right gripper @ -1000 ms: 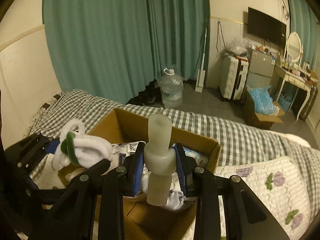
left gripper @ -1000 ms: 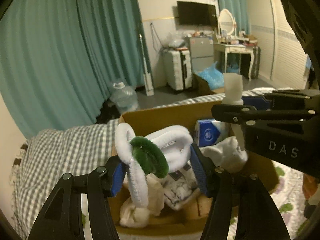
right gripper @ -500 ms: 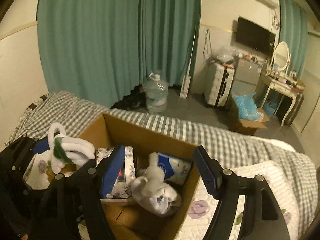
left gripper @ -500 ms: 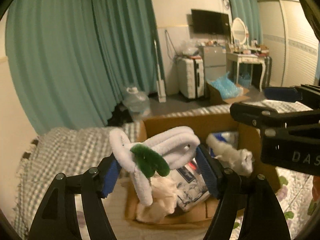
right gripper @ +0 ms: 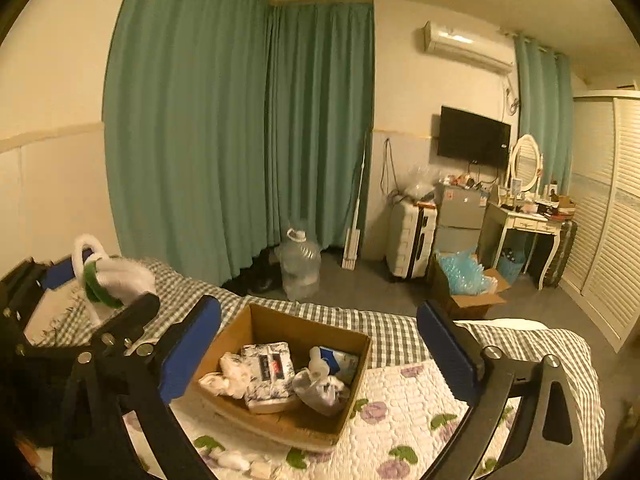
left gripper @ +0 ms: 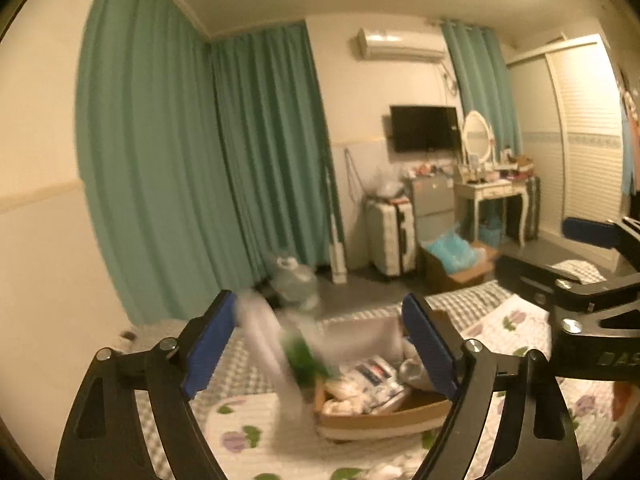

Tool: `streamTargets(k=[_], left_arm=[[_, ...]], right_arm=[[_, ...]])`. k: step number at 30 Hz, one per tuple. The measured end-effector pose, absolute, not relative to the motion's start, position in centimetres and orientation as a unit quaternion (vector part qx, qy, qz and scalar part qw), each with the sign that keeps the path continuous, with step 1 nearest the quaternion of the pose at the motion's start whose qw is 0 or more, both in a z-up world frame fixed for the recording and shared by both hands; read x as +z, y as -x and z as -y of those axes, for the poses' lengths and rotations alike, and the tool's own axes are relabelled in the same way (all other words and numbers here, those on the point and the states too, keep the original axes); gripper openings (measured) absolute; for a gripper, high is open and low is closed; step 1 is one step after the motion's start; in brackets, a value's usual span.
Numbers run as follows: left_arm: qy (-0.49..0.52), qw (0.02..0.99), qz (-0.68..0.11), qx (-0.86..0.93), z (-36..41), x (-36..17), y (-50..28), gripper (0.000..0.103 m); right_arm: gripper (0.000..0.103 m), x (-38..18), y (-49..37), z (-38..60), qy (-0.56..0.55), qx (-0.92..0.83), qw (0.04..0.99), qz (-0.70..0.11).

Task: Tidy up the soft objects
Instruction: 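Move the right tool toward the white cloth while the left tool keeps holding the loop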

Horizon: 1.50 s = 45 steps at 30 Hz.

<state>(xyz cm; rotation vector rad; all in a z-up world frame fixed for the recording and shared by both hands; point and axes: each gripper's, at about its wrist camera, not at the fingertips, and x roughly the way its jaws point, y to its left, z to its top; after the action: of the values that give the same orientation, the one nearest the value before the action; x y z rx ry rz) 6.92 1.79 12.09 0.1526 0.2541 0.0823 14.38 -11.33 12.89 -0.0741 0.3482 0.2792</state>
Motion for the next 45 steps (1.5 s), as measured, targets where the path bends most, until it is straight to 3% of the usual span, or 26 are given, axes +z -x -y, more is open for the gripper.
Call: streamTargets(k=[7,12,29,38,42,43,44,45], left_arm=[[-0.069,0.987,-0.142,0.027,-2.1,11.3,-4.1,0.085],[-0.054,0.98,-0.188,0.025,-2.5,7.6,-3.8,0.085],[0.01,0.914,-0.405,0.023,-1.3,-11.1,-0.6,0.085],[0.008,0.888,-0.46,0.015,-0.3,-15.8,-0.3,0.085],[0.029,0.889,-0.458,0.007,-1.0,-15.9,-0.4,0.08],[0.034,0.89,-0.456,0.005,-1.1,-15.8,-0.3,0.074],[0.036,0.89,-0.454,0.004,-1.3,-15.7,-0.3,0.057],[0.038,0.89,-0.454,0.001,-1.5,-15.5,-0.4,0.056]], right_arm=[[0.101,13.9,-7.9,12.0,0.053,0.14,0.976,-0.157],[0.101,12.3,-6.4,13.6,0.036,0.153,0.971,-0.182],[0.101,-4.0,-6.5,11.9,0.071,0.164,0.923,-0.341],[0.101,-7.5,-7.0,12.0,0.073,0.146,0.91,-0.381],[0.101,-7.9,-7.1,11.9,0.077,0.143,0.909,-0.385],[0.101,-8.1,-7.2,11.9,0.079,0.143,0.908,-0.386],[0.101,-8.3,-7.3,11.9,0.08,0.143,0.907,-0.387],[0.101,-8.4,-7.3,11.8,0.08,0.143,0.907,-0.388]])
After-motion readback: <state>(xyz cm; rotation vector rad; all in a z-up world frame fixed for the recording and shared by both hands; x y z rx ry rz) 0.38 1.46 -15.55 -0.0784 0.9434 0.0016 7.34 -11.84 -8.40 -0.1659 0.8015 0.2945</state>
